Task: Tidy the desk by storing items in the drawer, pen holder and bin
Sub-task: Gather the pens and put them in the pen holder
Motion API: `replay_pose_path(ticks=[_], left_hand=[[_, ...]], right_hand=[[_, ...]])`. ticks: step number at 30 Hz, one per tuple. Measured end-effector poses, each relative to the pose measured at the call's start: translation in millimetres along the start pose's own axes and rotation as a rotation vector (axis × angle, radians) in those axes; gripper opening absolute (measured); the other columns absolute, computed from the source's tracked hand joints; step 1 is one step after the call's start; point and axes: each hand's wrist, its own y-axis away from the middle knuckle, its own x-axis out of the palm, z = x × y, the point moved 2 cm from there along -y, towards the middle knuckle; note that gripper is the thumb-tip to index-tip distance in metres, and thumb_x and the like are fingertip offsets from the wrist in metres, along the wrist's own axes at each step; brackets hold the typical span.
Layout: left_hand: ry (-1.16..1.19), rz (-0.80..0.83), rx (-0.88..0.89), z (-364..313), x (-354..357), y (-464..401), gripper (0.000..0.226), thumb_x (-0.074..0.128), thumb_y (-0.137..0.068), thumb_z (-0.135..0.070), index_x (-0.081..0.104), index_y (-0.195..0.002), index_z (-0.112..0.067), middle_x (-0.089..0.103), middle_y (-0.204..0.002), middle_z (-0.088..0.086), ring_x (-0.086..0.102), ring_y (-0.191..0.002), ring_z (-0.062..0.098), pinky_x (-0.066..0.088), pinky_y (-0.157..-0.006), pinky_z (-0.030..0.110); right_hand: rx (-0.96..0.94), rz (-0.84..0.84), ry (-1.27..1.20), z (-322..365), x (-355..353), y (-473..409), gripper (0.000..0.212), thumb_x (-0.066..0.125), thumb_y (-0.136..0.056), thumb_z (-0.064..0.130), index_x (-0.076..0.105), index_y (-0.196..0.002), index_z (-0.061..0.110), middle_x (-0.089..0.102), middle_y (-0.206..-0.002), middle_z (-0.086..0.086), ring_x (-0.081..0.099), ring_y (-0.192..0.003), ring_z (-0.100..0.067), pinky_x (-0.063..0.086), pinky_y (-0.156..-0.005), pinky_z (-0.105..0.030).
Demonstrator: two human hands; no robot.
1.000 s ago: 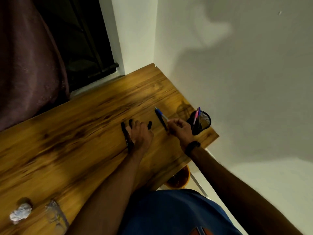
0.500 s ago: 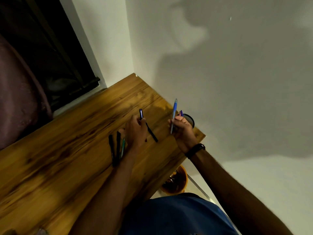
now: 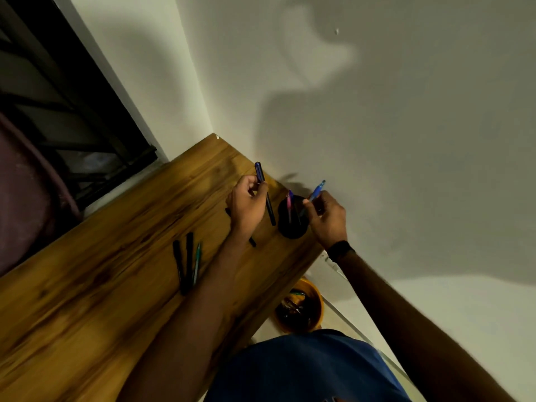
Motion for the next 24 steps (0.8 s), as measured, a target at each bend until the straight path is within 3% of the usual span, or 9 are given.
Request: replay_pose_path(ticks=[2,4,7,13,17,21,24], left_hand=[[0.027,0.027,0.004,-7,10,3,0.021,0.062,-0.082,-0.041,0.063,-0.096,-0.025,0.069,-0.094,-0.005,0.065,-0.091,0.015,0.055,-0.084,0.044],[0.043,0.038,0.023,-15,18,5,0.014,0.066,-0.086,-0.031,0.062,-0.097,-0.023,0.069,-0.096,-0.004,0.066,-0.091,0.014,0.055,-0.082,0.035],[0.03,0.05,0.042,-22,29,8,0.012,0.066,-0.088,-0.025,0.061,-0.099,-0.021,0.068,-0.096,-0.004,0.065,-0.087,0.009,0.052,-0.073,0.023],[-0.134,0.071,0.052,-3,55,14,0.015,0.068,-0.082,-0.036,0.061,-0.093,-0.028,0.069,-0.088,-0.008,0.066,-0.086,0.015,0.057,-0.077,0.041],[-0.351,0.049,0.112,7,62,24,0.031,0.073,-0.078,-0.031,0.065,-0.105,-0.019,0.063,-0.1,0.0,0.053,-0.101,0.018,0.048,-0.083,0.035],[-0.295,-0.012,0.059,15,45,32,0.038,0.071,-0.078,-0.032,0.061,-0.112,-0.022,0.058,-0.105,-0.004,0.048,-0.103,0.012,0.045,-0.082,0.032],[-0.29,-0.093,0.005,37,15,37,0.034,0.068,-0.078,-0.036,0.059,-0.109,-0.024,0.057,-0.102,-0.006,0.051,-0.102,0.014,0.05,-0.083,0.037]], right_hand=[[-0.045,0.067,0.162,-7,6,1,0.023,0.06,-0.09,0.037,0.058,-0.088,0.015,0.06,-0.086,-0.007,0.058,-0.076,-0.026,0.045,-0.064,-0.032],[-0.032,0.11,0.292,-13,11,3,0.031,0.061,-0.089,0.037,0.062,-0.109,0.013,0.06,-0.101,-0.011,0.059,-0.087,-0.029,0.044,-0.068,-0.03],[0.004,0.08,0.263,-14,10,7,0.041,0.065,-0.086,0.033,0.058,-0.122,0.015,0.061,-0.112,-0.011,0.062,-0.093,-0.03,0.049,-0.072,-0.033],[-0.018,0.008,0.108,-13,2,4,0.049,0.066,-0.082,0.025,0.046,-0.126,0.014,0.064,-0.105,-0.007,0.064,-0.088,-0.026,0.047,-0.064,-0.029],[-0.091,0.016,0.09,-10,1,5,0.044,0.064,-0.083,0.023,0.049,-0.124,0.014,0.062,-0.101,-0.005,0.062,-0.083,-0.026,0.048,-0.064,-0.031],[-0.122,0.022,0.046,-2,6,10,0.038,0.065,-0.084,0.022,0.052,-0.119,0.013,0.063,-0.104,-0.005,0.061,-0.085,-0.02,0.042,-0.068,-0.022],[-0.216,0.095,-0.024,15,18,20,0.029,0.065,-0.085,0.018,0.056,-0.112,0.012,0.063,-0.1,-0.005,0.058,-0.084,-0.017,0.045,-0.07,-0.024]])
